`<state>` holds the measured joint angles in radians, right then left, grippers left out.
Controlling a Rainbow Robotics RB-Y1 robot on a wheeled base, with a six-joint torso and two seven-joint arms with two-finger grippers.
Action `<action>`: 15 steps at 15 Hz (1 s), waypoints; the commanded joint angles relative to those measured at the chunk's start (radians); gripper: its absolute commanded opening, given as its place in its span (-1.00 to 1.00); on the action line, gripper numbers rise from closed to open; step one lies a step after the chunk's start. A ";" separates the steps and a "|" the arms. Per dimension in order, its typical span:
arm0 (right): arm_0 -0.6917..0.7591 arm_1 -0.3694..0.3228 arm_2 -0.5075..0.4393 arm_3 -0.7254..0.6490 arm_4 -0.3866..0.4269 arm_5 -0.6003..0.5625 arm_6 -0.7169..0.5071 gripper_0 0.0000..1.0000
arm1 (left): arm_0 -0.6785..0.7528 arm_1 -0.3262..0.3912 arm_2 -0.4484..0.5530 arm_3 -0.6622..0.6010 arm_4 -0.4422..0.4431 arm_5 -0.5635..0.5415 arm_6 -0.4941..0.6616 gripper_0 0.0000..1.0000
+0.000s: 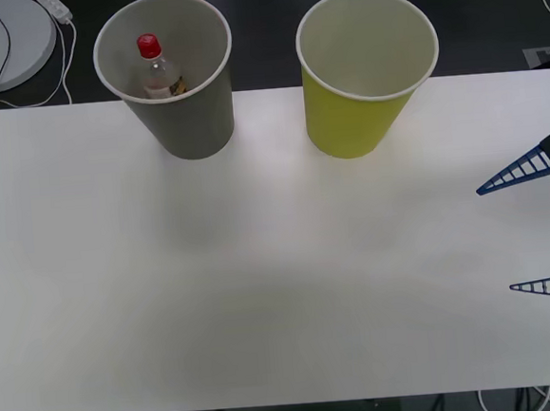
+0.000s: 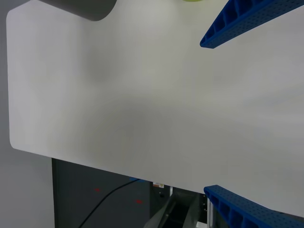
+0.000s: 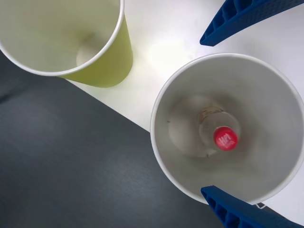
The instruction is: Put the can into the green bin and the plastic bottle into the gray bin
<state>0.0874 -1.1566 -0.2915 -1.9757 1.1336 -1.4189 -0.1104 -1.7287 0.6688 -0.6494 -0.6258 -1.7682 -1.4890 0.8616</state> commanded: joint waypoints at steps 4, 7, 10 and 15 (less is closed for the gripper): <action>0.000 0.000 0.000 0.000 0.000 0.000 0.000 1.00 | 0.006 0.009 -0.001 -0.003 0.012 0.001 -0.012 1.00; 0.000 0.000 0.000 0.000 0.000 0.000 0.000 1.00 | 0.055 0.055 -0.001 -0.086 0.039 -0.001 -0.015 1.00; 0.000 0.000 0.000 0.000 0.000 0.000 0.000 1.00 | 0.126 0.132 -0.001 -0.204 0.095 0.001 -0.007 1.00; 0.000 0.000 0.000 0.000 0.000 0.000 0.000 1.00 | 0.265 0.304 -0.001 -0.427 0.213 0.021 -0.003 1.00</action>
<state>0.0874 -1.1566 -0.2914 -1.9758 1.1336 -1.4189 -0.1104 -1.4956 0.9332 -0.6495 -1.0039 -1.5819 -1.4773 0.8586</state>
